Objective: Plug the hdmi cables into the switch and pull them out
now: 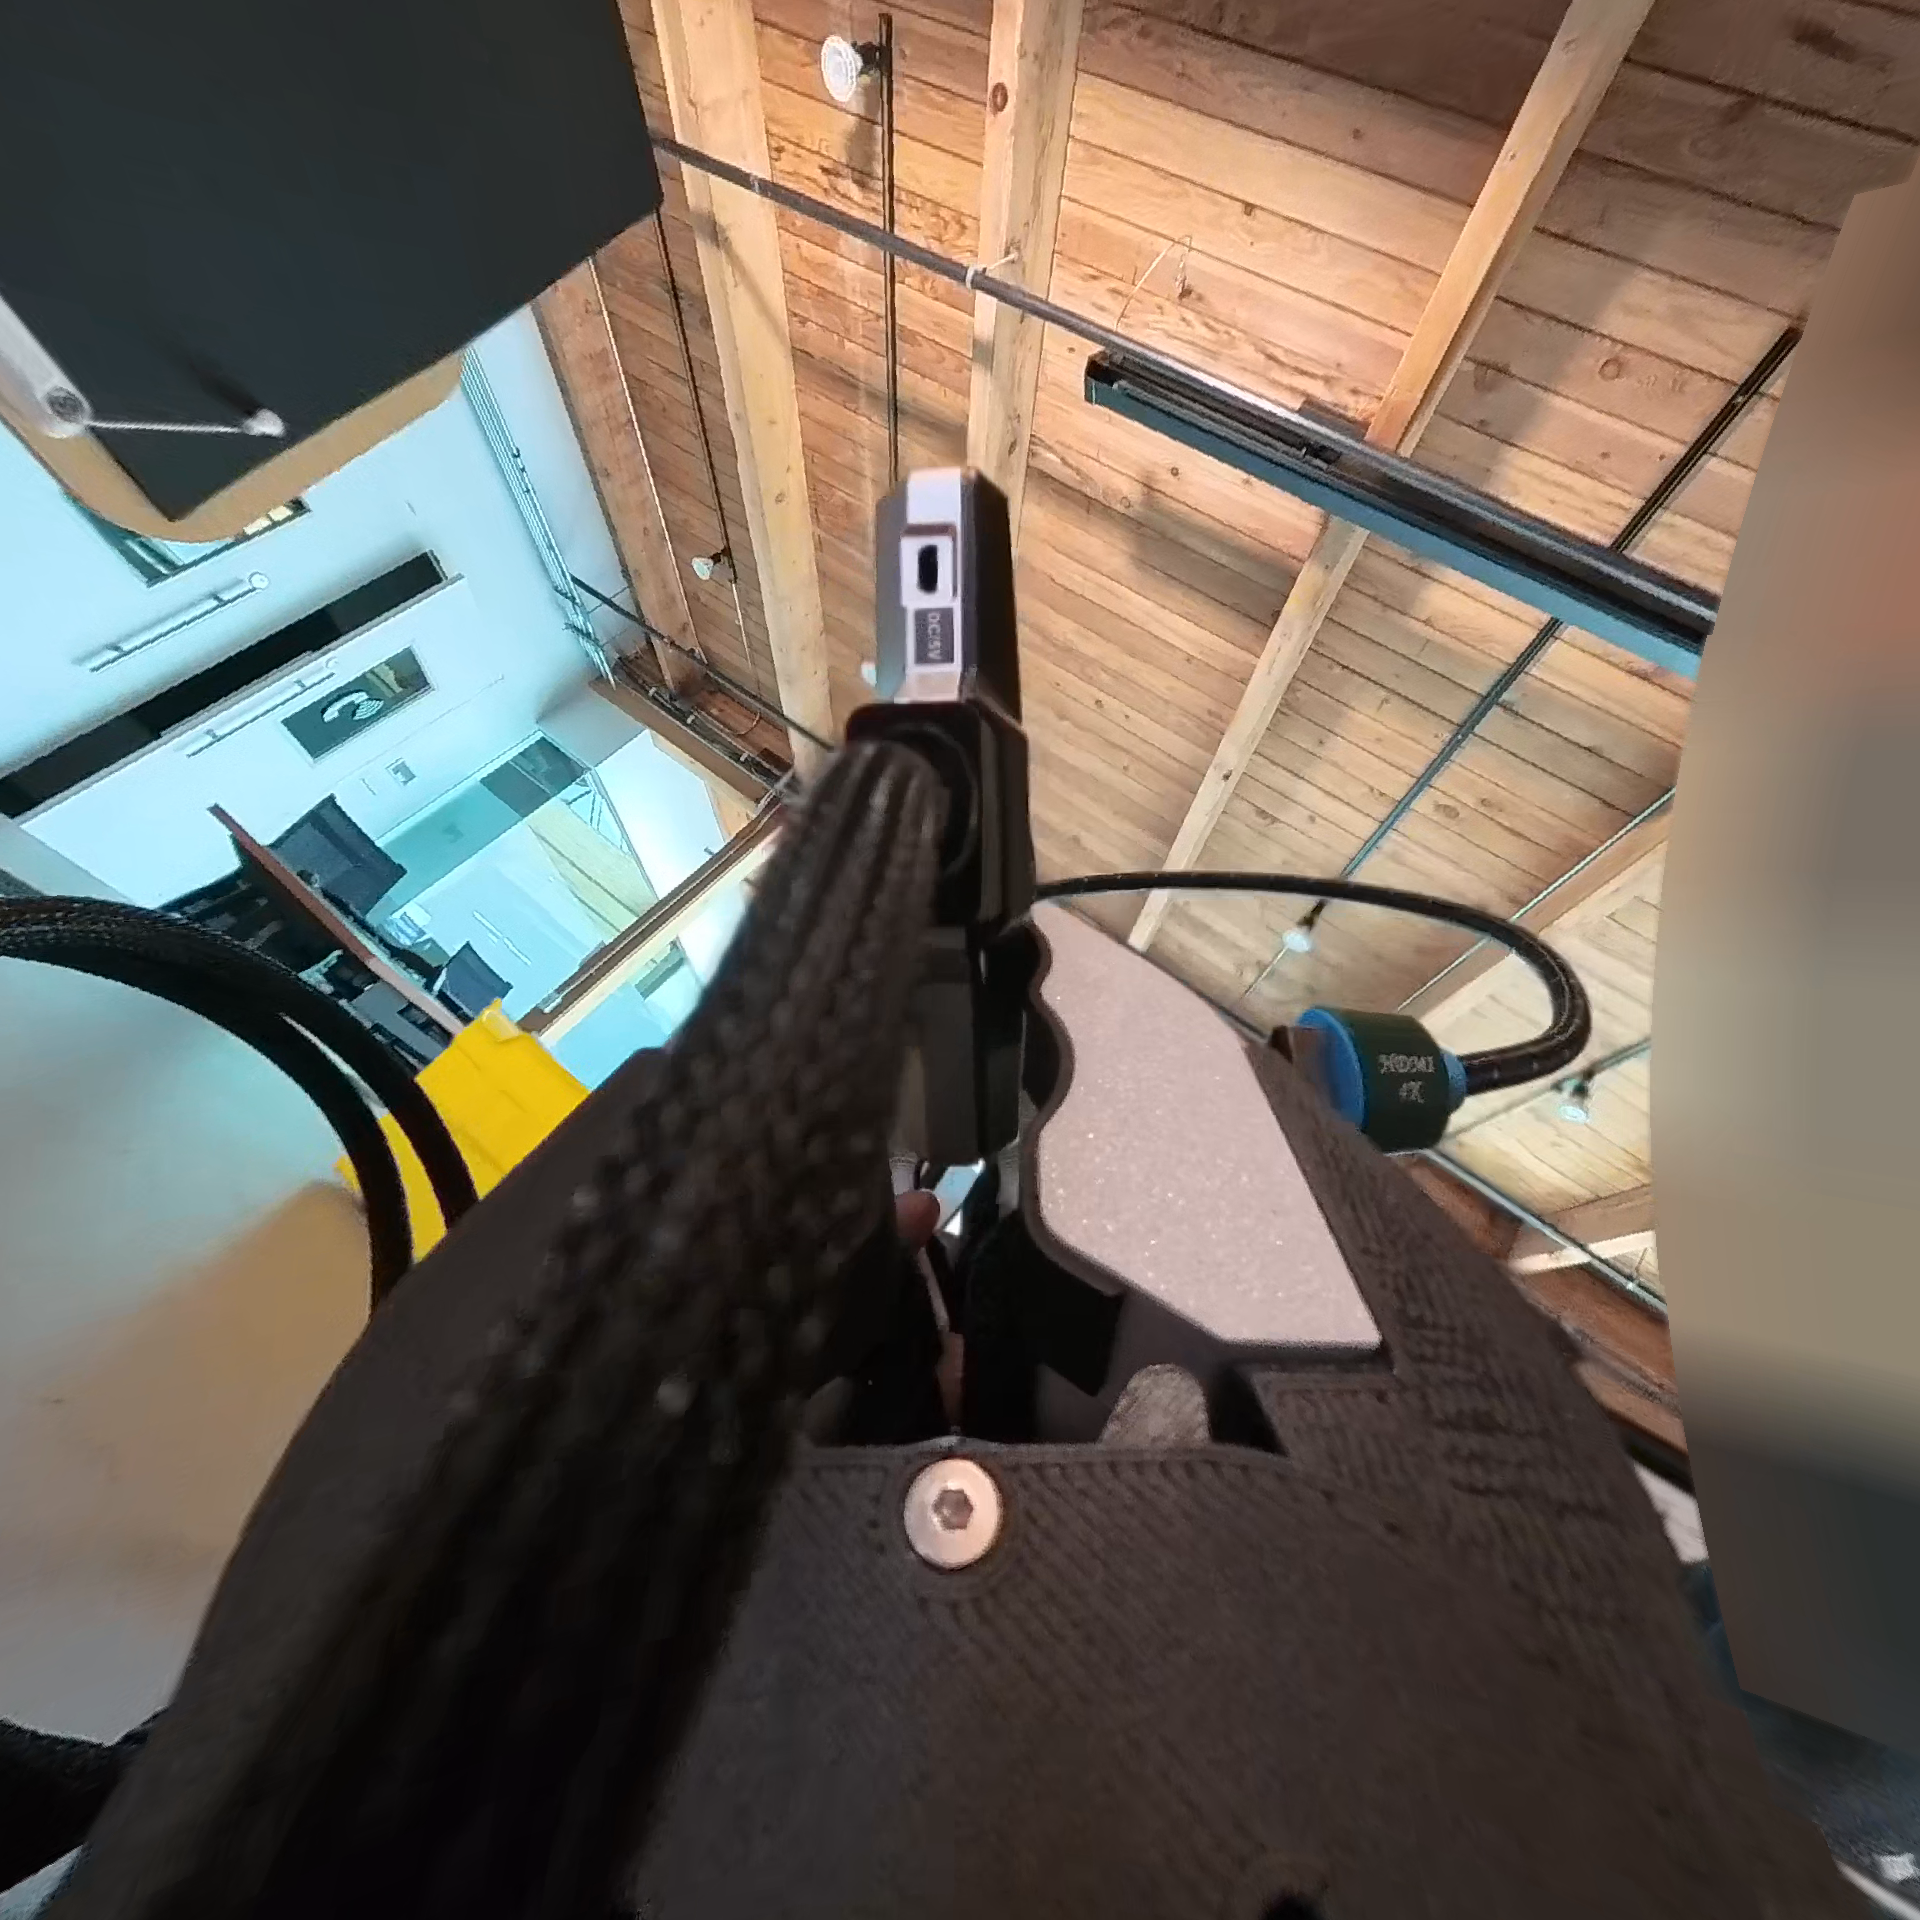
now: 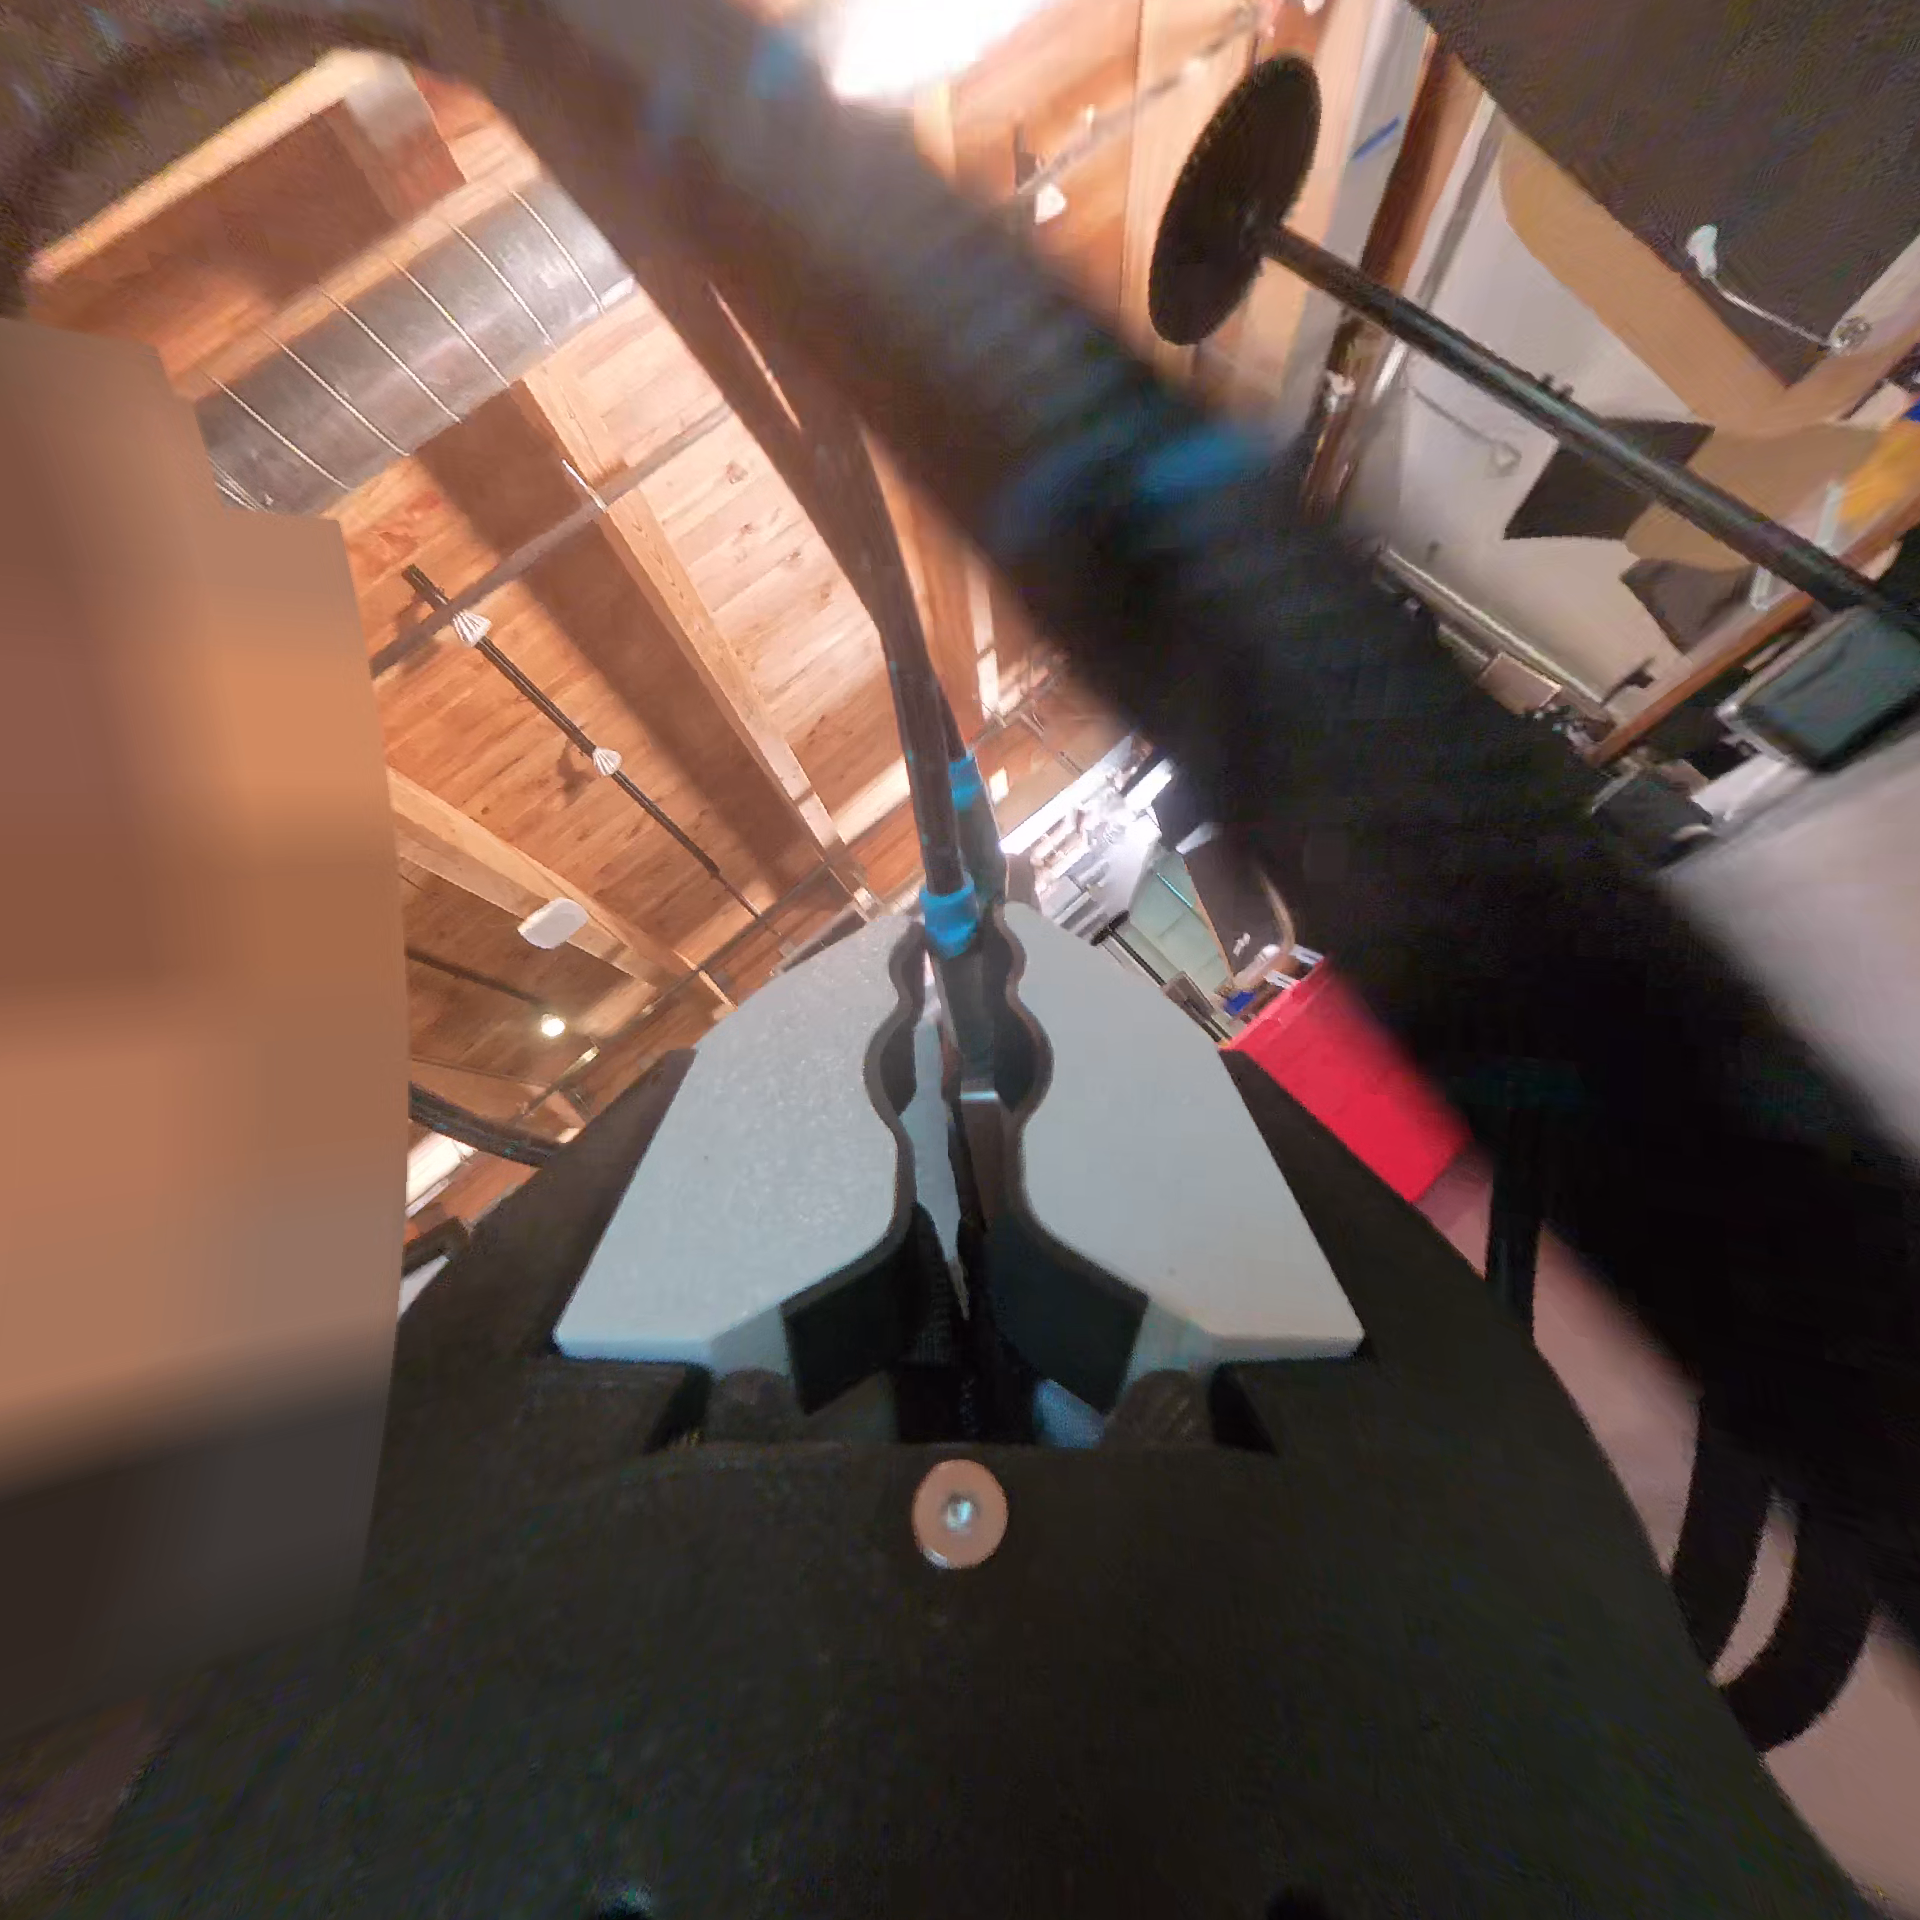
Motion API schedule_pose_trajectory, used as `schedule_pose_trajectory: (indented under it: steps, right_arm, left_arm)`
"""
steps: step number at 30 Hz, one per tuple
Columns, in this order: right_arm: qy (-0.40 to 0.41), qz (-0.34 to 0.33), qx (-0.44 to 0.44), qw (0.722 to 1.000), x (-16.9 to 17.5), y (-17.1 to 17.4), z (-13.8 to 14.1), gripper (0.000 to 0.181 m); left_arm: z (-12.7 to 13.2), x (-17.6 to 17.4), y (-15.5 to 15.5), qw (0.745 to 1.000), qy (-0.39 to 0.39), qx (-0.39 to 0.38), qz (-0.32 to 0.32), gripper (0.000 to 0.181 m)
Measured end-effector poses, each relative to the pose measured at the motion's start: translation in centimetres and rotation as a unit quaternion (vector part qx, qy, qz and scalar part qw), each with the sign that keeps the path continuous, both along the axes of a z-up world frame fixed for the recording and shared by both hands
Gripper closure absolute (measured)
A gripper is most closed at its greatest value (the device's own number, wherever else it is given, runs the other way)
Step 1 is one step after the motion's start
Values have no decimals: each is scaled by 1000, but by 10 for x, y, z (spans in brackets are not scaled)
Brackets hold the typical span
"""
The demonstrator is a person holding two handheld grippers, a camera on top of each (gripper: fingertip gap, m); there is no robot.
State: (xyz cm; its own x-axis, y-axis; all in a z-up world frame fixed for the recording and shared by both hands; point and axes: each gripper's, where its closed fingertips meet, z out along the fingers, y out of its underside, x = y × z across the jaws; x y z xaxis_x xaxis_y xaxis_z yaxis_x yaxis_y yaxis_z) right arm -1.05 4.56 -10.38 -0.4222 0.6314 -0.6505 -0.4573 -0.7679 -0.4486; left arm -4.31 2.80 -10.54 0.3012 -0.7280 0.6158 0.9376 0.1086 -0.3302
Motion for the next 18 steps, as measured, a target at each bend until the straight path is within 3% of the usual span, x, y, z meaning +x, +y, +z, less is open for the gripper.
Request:
schedule_pose_trajectory:
  steps: [2,3,5,8,10,14,16,18]
  right_arm:
    - [101,-111,-72,986,39,49,9,181]
    - [104,-117,-56,986,49,62,14,181]
    - [72,-128,41,988,48,45,34,180]
    - [-25,-124,184,975,16,3,31,175]
    - [-91,-122,205,967,-2,-1,15,165]
    - [-116,-12,180,977,-26,-22,2,123]
    - [-52,29,154,986,-20,-27,16,134]
    - [-39,16,137,990,-17,-20,17,170]
  left_arm:
    - [9,-26,-14,994,-98,42,3,162]
    - [17,-37,-25,989,-129,73,6,162]
    - [16,-40,-26,993,-86,65,54,162]
    - [5,-40,-12,995,-67,20,69,162]
    - [5,-26,-10,997,-23,16,70,162]
    - [10,-2,-15,995,56,39,69,162]
    - [8,8,-15,992,95,40,76,162]
    - [5,14,-13,989,119,31,77,162]
